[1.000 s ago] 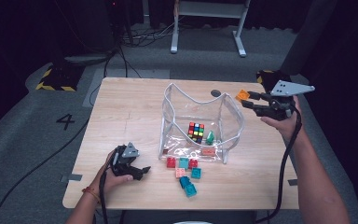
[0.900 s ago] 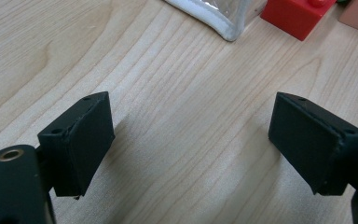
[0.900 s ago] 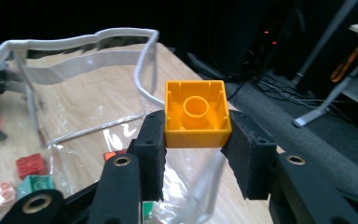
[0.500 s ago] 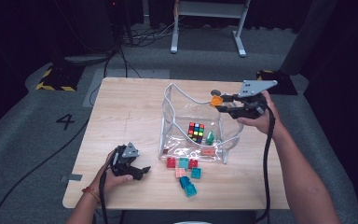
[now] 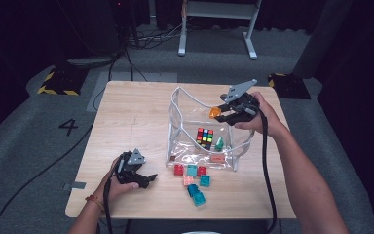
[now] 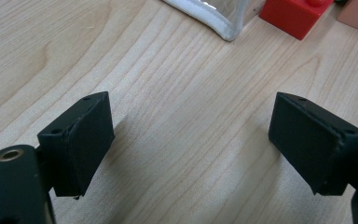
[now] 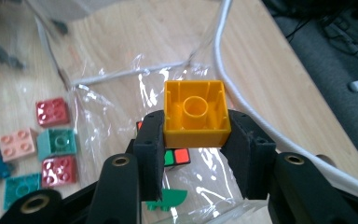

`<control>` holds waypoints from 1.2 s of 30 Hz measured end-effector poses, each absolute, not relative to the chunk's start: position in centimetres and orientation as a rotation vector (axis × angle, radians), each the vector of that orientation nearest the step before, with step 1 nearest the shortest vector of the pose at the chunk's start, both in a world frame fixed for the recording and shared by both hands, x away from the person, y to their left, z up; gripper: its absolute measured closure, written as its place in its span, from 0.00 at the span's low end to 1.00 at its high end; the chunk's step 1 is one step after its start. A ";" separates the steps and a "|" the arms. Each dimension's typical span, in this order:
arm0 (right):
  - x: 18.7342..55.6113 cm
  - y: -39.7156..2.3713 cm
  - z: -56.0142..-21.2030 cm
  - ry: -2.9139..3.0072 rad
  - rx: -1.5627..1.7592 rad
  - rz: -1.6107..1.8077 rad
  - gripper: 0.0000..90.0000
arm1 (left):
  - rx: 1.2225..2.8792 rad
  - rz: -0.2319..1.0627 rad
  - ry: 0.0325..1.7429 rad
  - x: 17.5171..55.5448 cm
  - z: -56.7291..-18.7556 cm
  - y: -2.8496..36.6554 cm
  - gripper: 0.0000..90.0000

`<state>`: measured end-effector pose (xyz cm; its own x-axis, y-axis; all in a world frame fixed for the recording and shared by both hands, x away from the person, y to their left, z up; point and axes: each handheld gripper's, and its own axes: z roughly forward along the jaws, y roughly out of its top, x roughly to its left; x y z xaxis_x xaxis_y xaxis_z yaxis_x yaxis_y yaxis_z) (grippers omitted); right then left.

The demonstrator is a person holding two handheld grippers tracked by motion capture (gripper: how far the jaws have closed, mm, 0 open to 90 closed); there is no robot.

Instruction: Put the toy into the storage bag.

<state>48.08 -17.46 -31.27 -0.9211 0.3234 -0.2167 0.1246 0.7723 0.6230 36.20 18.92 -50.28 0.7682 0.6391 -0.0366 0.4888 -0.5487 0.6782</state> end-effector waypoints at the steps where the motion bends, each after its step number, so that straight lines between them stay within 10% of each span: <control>1: 48.1 -17.2 -31.5 2.665 0.330 0.872 0.66 | 2.264 0.279 0.837 36.2 -50.3 18.9 0.16; 36: 47.6 -21.4 -32.7 2.734 0.468 0.722 0.60 | 2.264 0.279 0.836 36.2 -50.3 18.9 0.16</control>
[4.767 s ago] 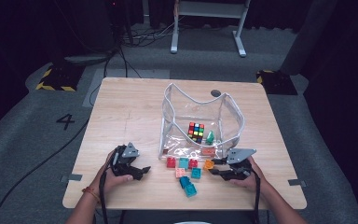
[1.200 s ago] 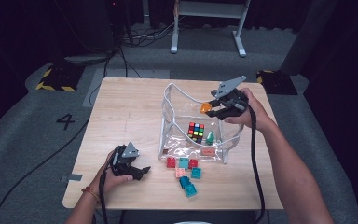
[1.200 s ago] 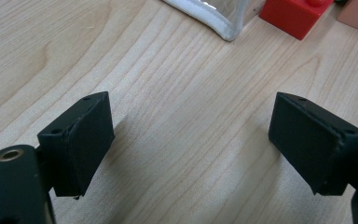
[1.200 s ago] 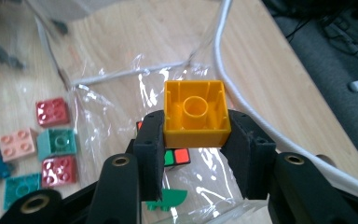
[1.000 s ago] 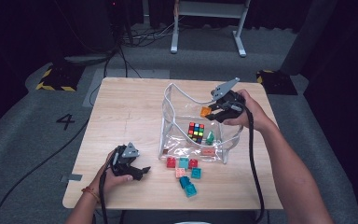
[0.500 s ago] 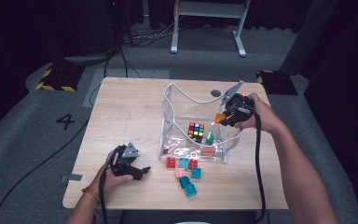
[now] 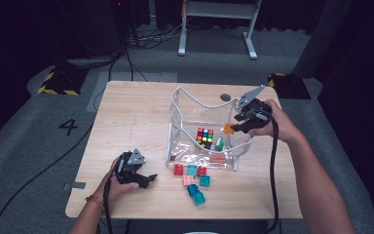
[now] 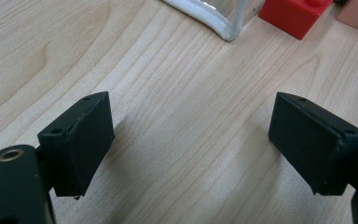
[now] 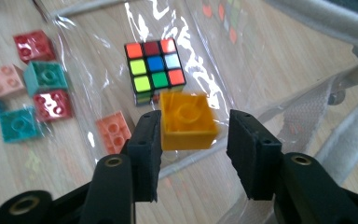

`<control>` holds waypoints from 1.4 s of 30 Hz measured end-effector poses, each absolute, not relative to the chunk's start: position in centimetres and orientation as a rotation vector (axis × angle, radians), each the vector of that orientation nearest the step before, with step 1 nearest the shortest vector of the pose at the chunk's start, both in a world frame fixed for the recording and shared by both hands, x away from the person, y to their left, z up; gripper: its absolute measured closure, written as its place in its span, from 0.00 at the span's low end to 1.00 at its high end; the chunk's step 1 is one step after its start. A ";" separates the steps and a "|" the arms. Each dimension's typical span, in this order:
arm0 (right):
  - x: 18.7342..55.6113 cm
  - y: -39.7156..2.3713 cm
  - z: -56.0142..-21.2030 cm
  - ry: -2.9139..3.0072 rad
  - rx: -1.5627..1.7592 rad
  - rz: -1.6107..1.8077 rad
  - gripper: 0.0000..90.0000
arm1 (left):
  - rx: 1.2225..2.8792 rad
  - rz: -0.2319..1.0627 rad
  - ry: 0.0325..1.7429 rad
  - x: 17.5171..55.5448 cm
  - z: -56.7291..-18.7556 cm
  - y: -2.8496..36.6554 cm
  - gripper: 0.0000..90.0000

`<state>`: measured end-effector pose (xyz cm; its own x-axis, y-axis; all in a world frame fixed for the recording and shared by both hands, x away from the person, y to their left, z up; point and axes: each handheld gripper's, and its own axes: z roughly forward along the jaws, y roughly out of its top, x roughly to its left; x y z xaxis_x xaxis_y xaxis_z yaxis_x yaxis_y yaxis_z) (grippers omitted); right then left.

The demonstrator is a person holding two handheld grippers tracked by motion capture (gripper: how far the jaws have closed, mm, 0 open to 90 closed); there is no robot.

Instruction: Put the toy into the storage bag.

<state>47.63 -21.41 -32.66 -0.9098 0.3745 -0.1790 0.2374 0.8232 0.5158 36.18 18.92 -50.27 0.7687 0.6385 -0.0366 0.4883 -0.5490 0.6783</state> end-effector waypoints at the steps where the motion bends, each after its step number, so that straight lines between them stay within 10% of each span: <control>1: 47.5 -21.5 -32.7 2.727 0.486 0.751 0.58 | 2.264 0.279 0.836 36.2 -50.3 18.9 0.16; 20: 44.0 -25.0 -30.6 2.473 0.528 1.081 0.33 | 2.265 0.280 0.836 36.2 -50.3 18.9 0.16; 42: 39.6 -30.9 -30.5 2.244 0.625 1.175 0.31 | 2.265 0.279 0.836 36.2 -50.3 18.9 0.16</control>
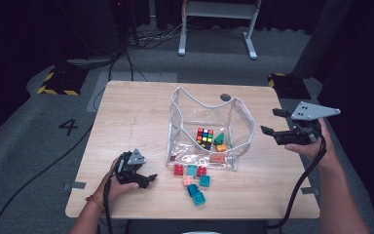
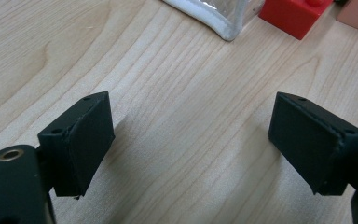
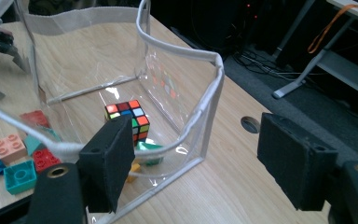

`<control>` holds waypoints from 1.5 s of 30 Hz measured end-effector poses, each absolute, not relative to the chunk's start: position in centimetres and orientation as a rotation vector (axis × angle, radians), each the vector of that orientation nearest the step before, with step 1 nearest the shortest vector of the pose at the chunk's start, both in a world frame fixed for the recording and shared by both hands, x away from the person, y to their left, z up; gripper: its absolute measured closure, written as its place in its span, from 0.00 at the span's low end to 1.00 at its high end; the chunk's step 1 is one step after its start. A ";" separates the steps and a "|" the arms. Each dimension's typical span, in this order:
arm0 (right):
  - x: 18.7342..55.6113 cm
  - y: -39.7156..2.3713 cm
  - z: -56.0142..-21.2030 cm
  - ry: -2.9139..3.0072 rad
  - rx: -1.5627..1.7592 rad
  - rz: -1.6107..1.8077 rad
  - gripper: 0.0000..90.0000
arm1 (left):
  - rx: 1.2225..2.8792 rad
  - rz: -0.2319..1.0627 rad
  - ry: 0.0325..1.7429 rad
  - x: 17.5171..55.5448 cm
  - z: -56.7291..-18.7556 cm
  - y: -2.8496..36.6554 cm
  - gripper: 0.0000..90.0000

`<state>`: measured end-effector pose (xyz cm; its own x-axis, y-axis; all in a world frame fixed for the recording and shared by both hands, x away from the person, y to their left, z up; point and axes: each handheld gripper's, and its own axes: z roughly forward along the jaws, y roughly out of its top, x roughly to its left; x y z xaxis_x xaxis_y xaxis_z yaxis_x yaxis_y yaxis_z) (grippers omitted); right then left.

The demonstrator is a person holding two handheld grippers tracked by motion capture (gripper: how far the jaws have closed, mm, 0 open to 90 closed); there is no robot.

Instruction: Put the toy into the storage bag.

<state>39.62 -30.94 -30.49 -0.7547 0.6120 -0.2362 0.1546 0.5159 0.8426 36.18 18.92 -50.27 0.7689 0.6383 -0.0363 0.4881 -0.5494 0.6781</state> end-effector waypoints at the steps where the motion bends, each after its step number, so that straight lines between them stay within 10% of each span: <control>1: 39.4 -31.1 -30.6 2.243 0.630 1.179 0.31 | 2.264 0.280 0.836 36.2 -50.3 18.9 0.16; 45: 32.2 -26.9 -47.3 2.643 0.569 1.295 0.39 | 2.263 0.283 0.835 36.2 -50.3 18.9 0.16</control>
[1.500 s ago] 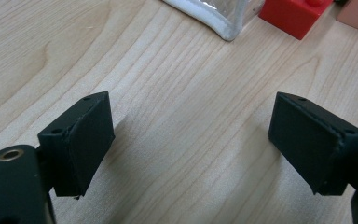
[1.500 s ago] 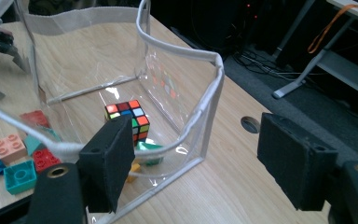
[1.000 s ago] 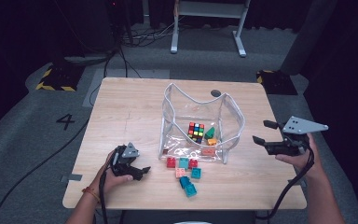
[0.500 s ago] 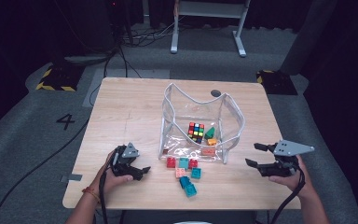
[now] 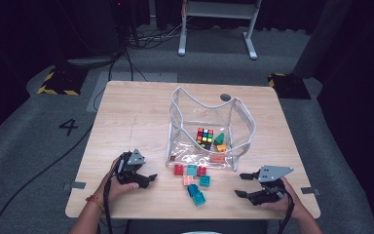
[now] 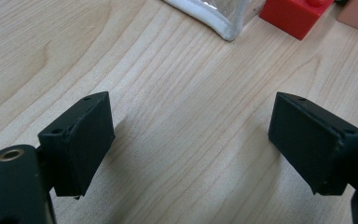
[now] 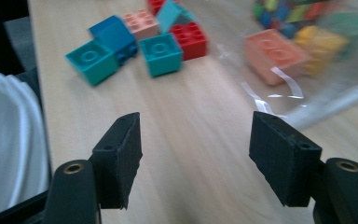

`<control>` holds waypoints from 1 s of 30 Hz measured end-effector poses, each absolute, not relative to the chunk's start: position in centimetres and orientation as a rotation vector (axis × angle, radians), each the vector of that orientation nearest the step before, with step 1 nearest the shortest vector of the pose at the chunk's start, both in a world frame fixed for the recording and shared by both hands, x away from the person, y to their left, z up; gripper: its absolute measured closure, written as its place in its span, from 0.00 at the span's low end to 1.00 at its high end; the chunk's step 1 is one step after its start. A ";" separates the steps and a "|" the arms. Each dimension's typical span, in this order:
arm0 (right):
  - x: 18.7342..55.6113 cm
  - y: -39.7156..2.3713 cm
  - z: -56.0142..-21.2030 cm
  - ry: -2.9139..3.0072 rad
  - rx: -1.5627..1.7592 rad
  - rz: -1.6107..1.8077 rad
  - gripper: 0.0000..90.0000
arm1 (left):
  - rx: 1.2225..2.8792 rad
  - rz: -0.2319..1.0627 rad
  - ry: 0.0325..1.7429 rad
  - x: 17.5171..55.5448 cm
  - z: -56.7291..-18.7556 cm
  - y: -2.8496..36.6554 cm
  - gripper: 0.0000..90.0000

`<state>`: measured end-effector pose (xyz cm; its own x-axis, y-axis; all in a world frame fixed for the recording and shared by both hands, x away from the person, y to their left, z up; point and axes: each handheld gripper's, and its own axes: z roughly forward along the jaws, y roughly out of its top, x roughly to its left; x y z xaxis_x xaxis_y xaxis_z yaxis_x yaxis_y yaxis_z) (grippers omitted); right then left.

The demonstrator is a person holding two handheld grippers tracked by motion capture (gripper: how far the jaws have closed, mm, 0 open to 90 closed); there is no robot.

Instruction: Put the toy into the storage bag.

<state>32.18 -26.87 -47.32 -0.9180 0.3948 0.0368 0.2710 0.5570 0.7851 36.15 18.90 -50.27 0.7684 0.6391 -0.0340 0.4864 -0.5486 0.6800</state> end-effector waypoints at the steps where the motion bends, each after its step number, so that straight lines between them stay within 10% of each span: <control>1: 32.0 -26.4 -47.5 2.658 0.560 1.286 0.39 | 2.263 0.284 0.835 36.2 -50.3 18.9 0.16; 30: 30.0 -15.3 -50.3 2.745 0.453 1.246 0.33 | 2.263 0.283 0.835 36.2 -50.3 18.9 0.16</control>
<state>30.04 -15.26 -50.30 -0.9516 0.3050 0.0374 0.2290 0.6228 0.7481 36.16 18.90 -50.27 0.7686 0.6388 -0.0341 0.4863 -0.5488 0.6799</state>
